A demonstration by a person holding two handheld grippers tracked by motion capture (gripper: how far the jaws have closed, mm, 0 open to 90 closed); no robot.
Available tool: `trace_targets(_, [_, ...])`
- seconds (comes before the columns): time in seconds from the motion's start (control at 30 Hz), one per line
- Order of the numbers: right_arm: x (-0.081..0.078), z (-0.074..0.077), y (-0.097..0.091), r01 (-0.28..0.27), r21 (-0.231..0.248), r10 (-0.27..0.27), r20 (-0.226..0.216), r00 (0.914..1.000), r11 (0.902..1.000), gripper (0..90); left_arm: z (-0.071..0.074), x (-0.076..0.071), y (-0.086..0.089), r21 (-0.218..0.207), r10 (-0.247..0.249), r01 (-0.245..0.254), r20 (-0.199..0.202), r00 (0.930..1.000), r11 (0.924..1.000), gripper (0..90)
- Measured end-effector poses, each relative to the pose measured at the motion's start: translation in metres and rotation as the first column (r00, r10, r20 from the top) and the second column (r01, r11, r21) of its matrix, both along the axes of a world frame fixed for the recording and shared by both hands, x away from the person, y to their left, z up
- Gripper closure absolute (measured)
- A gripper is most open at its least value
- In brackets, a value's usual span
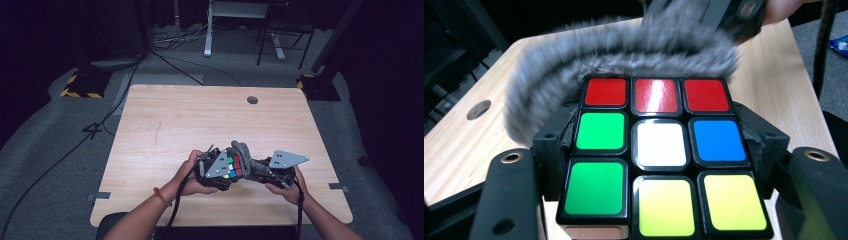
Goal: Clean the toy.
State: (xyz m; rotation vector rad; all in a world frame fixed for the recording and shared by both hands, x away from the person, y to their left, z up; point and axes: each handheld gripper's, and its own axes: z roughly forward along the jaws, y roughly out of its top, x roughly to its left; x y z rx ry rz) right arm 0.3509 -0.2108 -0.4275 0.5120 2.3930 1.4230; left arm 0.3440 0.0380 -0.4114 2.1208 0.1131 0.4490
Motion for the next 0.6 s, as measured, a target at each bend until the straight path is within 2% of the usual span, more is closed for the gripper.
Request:
trace_targets(0.03, [0.002, -0.004, 0.002, -0.005, -0.022, 0.005, -0.018, 0.9998, 0.9997, 72.0, 0.000, 0.000, 0.000, -0.004, -0.003, 0.003, -0.005, 1.0000, 1.0000, 33.2])
trace_targets(0.1, [0.004, -0.009, 0.004, -0.007, -0.057, 0.006, -0.027, 0.9996, 0.9983, 71.9, 0.001, 0.000, 0.001, -0.007, -0.007, 0.007, -0.002, 1.0000, 1.0000, 33.2])
trace_targets(0.2, [0.006, -0.012, 0.006, -0.026, -0.046, 0.023, -0.061, 0.9979, 0.9986, 72.0, 0.001, 0.000, 0.002, -0.017, -0.013, 0.013, -0.008, 0.9999, 0.9998, 33.2])
trace_targets(0.27, [0.004, -0.010, 0.005, -0.047, 0.003, 0.047, -0.064, 0.9968, 0.9989, 72.3, -0.001, 0.001, 0.002, -0.043, -0.027, 0.025, -0.035, 0.9990, 0.9988, 33.1])
trace_targets(0.37, [-0.001, -0.003, 0.003, -0.055, 0.038, 0.056, -0.028, 0.9981, 0.9978, 72.6, -0.003, 0.001, 0.000, -0.014, -0.015, 0.014, -0.028, 0.9995, 0.9998, 33.1])
trace_targets(0.47, [-0.005, 0.008, -0.002, -0.061, 0.098, 0.062, -0.002, 0.9981, 0.9933, 72.6, -0.006, 0.003, -0.002, 0.010, -0.007, 0.008, -0.034, 0.9994, 0.9999, 33.2])
trace_targets(0.53, [-0.007, 0.010, -0.002, -0.061, 0.094, 0.060, 0.011, 0.9981, 0.9937, 72.5, -0.007, 0.003, -0.004, 0.028, -0.001, 0.002, -0.024, 0.9997, 0.9996, 33.2])
trace_targets(0.6, [-0.005, 0.008, -0.001, -0.049, 0.067, 0.048, 0.014, 0.9987, 0.9966, 72.3, -0.006, 0.001, -0.004, 0.028, -0.005, 0.005, -0.017, 0.9999, 0.9996, 33.3])
